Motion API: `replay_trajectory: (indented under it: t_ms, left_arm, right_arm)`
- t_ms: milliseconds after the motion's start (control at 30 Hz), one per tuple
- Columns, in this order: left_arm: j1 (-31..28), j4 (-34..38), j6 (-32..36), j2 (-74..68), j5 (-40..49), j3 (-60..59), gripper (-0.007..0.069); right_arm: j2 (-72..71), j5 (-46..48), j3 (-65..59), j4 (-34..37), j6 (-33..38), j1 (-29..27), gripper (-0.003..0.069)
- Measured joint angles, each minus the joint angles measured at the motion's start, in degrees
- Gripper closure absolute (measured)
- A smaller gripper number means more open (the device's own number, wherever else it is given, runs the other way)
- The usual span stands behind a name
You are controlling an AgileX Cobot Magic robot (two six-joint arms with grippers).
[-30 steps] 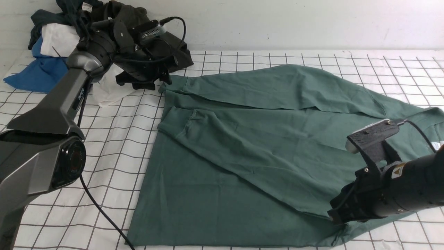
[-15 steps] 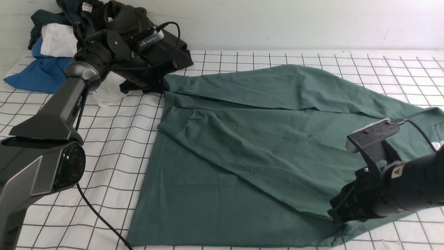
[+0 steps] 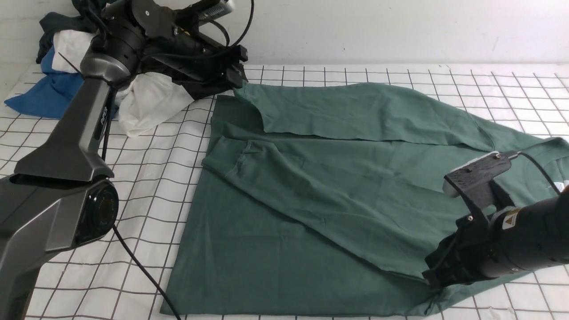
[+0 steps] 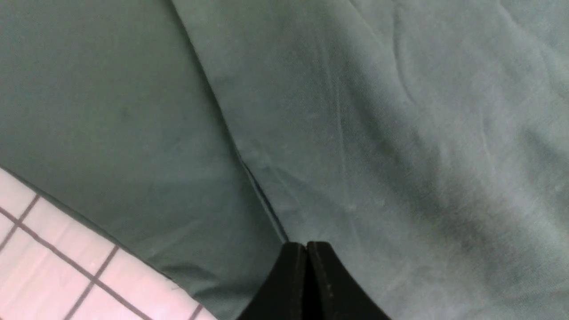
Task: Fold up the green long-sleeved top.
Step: Use the left arm to drag and drop the cuff onto the cuff closest to the left arm
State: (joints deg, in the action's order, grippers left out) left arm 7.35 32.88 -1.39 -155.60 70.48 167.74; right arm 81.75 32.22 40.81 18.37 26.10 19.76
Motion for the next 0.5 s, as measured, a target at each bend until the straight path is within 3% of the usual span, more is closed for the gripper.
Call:
replay_trajectory:
  t_ms: [167,500]
  left_arm:
    - [1.98,1.2,0.05,7.96,1.56,0.26,0.0609]
    - [4.93,4.21,-1.16,15.05,1.63,-0.08,0.0609]
  right_arm:
    - [-1.67,2.02,0.0,-5.35,-0.74,0.0,0.0673]
    - [-9.28,3.64,0.0,-9.04,-3.01,0.0,0.0673]
